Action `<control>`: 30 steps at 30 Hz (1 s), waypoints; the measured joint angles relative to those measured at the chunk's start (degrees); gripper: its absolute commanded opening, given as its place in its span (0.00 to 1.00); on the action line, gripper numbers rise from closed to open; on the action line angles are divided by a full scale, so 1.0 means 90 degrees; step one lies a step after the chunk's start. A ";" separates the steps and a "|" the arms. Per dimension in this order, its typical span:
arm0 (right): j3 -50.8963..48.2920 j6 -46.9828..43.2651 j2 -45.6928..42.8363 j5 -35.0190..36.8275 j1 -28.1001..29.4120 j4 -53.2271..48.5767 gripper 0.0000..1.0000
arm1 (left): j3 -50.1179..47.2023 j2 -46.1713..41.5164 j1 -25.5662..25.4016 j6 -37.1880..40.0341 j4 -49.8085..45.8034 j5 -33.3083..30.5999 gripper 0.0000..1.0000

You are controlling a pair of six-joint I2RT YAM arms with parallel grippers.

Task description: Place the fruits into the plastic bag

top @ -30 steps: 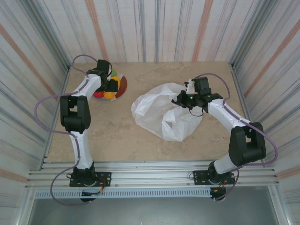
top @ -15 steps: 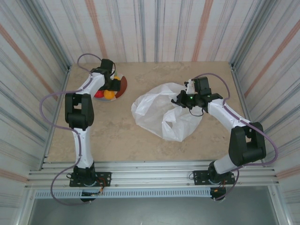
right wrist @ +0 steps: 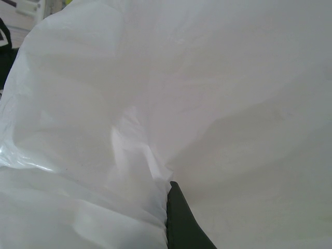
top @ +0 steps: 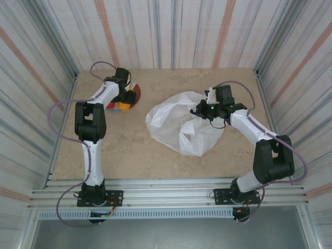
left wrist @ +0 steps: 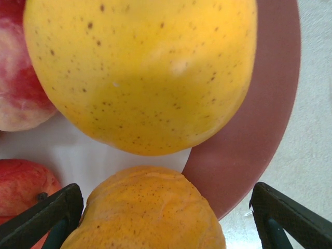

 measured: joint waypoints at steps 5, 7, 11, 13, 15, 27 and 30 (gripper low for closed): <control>0.0000 0.0000 0.0056 -0.0015 0.0000 0.0044 0.00 | 0.0049 0.0165 0.0000 0.0005 -0.0124 -0.0005 0.87; 0.0000 0.0000 0.0095 -0.0017 0.0000 0.0041 0.00 | 0.0049 0.0197 0.0000 0.0007 -0.0180 -0.0002 0.85; 0.0000 0.0000 0.0129 -0.0027 -0.0005 0.0041 0.00 | 0.0051 0.0204 0.0000 0.0019 -0.0209 -0.0002 0.79; 0.0000 0.0000 0.0131 -0.0036 -0.0005 0.0041 0.00 | 0.0053 0.0204 0.0000 0.0029 -0.0226 -0.0002 0.76; 0.0000 0.0000 0.0129 -0.0036 -0.0005 0.0044 0.00 | 0.0053 0.0204 0.0000 0.0024 -0.0226 0.0000 0.73; -0.0032 0.0036 0.0129 -0.0034 -0.0005 0.0163 0.00 | -0.1042 -0.1115 -0.0002 -0.0459 -0.0015 0.0119 0.70; -0.0073 0.0087 0.0129 -0.0034 -0.0010 0.0262 0.00 | -0.2191 -0.2548 -0.0109 -0.0818 0.0408 0.0282 0.70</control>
